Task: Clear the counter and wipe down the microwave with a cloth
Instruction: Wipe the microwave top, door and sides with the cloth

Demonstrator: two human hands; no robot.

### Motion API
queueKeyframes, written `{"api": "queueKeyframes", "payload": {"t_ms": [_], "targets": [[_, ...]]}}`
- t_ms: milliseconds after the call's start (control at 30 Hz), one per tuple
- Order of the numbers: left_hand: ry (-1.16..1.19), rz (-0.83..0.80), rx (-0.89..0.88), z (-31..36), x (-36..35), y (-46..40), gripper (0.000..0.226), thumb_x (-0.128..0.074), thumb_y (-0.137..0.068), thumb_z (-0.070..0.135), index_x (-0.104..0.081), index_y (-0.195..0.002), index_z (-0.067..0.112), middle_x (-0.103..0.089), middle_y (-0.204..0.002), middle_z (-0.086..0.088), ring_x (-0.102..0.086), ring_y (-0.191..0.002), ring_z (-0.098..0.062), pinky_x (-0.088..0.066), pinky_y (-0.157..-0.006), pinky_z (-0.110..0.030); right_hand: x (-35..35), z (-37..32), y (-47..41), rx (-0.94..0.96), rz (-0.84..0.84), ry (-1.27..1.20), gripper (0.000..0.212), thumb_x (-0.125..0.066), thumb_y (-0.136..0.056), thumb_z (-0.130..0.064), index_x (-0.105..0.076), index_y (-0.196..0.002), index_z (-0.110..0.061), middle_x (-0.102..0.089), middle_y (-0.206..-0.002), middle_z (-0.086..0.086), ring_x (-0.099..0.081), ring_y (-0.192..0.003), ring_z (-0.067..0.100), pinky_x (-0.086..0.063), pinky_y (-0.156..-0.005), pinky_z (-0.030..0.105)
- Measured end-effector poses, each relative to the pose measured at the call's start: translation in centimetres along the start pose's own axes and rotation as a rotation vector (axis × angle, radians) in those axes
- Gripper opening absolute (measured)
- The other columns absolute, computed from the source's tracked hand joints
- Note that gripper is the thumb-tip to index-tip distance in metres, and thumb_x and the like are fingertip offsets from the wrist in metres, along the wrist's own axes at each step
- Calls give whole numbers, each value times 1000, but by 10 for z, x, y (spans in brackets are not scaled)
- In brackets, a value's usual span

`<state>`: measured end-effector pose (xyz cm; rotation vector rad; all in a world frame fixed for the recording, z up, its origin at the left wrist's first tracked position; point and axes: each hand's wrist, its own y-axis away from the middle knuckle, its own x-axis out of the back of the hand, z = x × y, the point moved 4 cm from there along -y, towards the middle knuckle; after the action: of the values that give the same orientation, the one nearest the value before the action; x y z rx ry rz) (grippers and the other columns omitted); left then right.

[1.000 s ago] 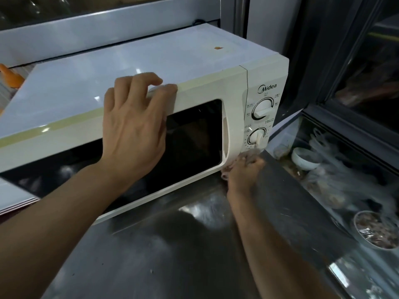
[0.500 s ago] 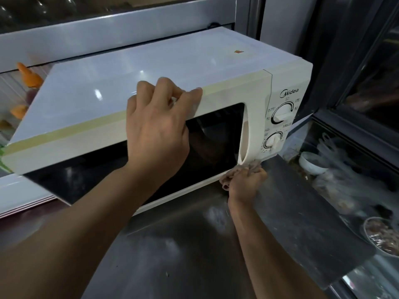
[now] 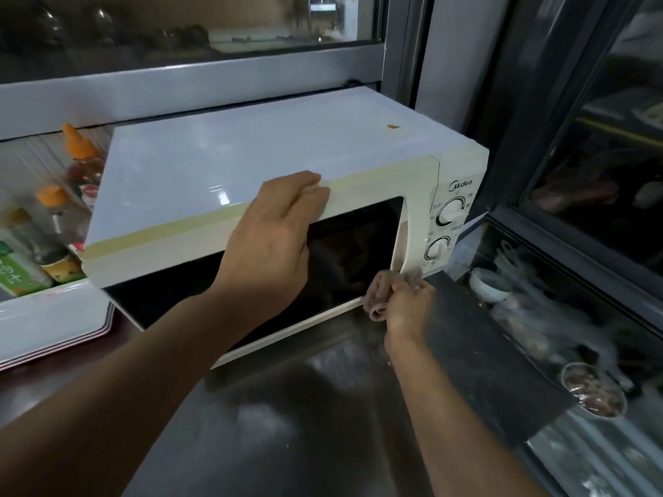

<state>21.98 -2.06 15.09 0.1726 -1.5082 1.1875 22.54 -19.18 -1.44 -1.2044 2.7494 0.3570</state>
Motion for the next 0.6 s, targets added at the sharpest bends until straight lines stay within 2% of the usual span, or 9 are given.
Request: {"api": "queueKeyframes", "payload": {"t_ms": [100, 133, 167, 200, 233, 300, 400, 500, 600], "targets": [[-106, -6, 10, -6, 6, 3, 56, -53, -71, -15, -55, -125, 0, -50, -134, -16, -42, -119, -40, -37, -96, -43, 1, -34, 16, 137, 12, 11, 10, -45, -79, 21, -42, -76, 12, -38, -62, 38, -41, -43, 37, -37, -33, 25], [-135, -6, 23, -8, 8, 3, 55, -55, -70, -14, -57, -123, 1, -53, -131, -16, -44, -117, -41, -37, -93, -43, 5, -41, 20, 170, 53, 80, 13, -50, -81, 18, -48, -93, 15, -46, -78, 40, -54, -59, 40, -51, -45, 31], [-149, -8, 31, -9, 10, 2, 55, -57, -69, -14, -58, -122, 1, -55, -127, -16, -46, -114, -41, -38, -90, -44, 8, -49, 23, 204, 102, 192, 30, -56, -82, 12, -49, -112, 11, -53, -100, 36, -63, -84, 34, -55, -74, 31], [-152, -10, 35, -10, 11, 2, 54, -58, -68, -14, -60, -120, 2, -57, -123, -16, -48, -110, -41, -38, -87, -43, 10, -59, 25, 269, 141, 317, 43, -60, -83, 6, -47, -124, 4, -52, -119, 28, -59, -106, 29, -45, -93, 24], [-148, -11, 35, -11, 12, 1, 53, -59, -67, -14, -61, -118, 2, -59, -119, -15, -50, -106, -41, -39, -84, -43, 9, -73, 26, 374, 159, 400, 50, -62, -83, 2, -46, -129, -1, -48, -130, 20, -52, -116, 26, -34, -99, 17], [-139, -11, 37, -10, 12, -1, 52, -60, -65, -14, -63, -114, 2, -61, -112, -15, -52, -98, -40, -40, -79, -42, 0, -104, 24, 591, 165, 487, 52, -66, -80, -1, -48, -129, -3, -47, -130, 16, -48, -119, 24, -28, -98, 14], [-112, 1, 71, -10, 12, -4, 50, -60, -63, -15, -65, -111, 2, -63, -103, -15, -52, -88, -39, -44, -72, -42, -18, -133, 15, 784, 156, 557, 47, -64, -75, 9, -55, -120, -1, -46, -127, 17, -48, -117, 29, -32, -99, 20], [-100, 27, 83, -9, 9, -5, 46, -58, -63, -11, -65, -107, 2, -63, -98, -13, -50, -81, -37, -45, -66, -42, -19, -121, 11, 864, 161, 626, 45, -57, -72, 15, -56, -114, 1, -42, -130, 21, -43, -116, 33, -26, -96, 15], [-104, 52, 116, -8, 6, -5, 42, -53, -64, -3, -65, -104, 5, -62, -95, -10, -47, -78, -34, -40, -64, -37, -8, -88, 2, 842, 116, 634, 45, -64, -74, 10, -52, -117, 4, -37, -128, 23, -43, -117, 34, -30, -97, 16]]}}
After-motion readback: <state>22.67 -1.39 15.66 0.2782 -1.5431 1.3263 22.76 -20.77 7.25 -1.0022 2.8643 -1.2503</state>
